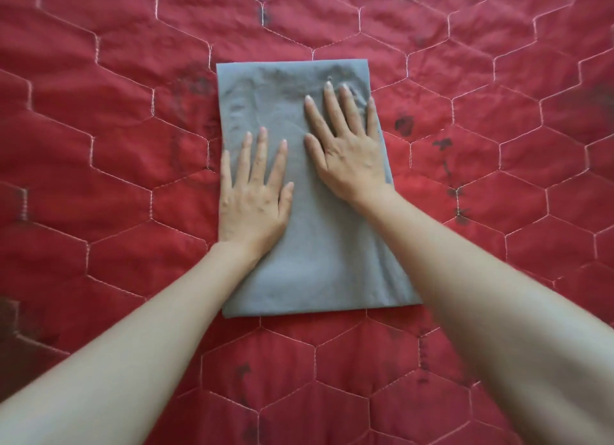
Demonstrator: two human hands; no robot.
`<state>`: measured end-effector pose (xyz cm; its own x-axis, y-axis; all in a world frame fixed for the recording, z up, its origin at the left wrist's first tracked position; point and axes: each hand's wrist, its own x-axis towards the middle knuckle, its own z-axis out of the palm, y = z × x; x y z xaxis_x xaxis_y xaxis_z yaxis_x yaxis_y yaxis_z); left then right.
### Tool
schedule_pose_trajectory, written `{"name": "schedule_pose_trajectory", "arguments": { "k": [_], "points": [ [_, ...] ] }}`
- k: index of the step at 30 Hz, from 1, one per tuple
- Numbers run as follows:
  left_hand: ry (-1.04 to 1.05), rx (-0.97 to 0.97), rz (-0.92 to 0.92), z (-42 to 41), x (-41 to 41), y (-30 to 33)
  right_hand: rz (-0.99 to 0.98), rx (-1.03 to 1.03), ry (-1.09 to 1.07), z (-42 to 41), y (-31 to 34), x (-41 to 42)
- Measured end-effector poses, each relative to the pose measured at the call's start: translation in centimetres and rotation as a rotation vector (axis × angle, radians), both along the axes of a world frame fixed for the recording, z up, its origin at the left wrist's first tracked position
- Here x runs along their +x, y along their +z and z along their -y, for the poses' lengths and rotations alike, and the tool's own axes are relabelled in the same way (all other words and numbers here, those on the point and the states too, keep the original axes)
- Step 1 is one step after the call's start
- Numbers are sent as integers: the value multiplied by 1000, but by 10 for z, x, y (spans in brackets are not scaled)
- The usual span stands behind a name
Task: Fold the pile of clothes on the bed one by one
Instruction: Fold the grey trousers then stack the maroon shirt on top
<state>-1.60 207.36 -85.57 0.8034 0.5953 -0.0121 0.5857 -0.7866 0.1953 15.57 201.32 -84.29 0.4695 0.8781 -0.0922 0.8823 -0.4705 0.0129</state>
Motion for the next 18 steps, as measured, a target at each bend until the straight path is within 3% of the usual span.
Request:
{"name": "schedule_pose_trajectory", "arguments": {
  "k": [7,12,18],
  "points": [
    [39,-47,-58,46,-57,1,-41,4,-140,-58,15,29],
    [52,-65,-62,46,-56,2,-102,-32,196,-56,14,-41],
    [42,-55,-81,47,-55,0,-38,-49,-171,36,9,14]
  ]
}}
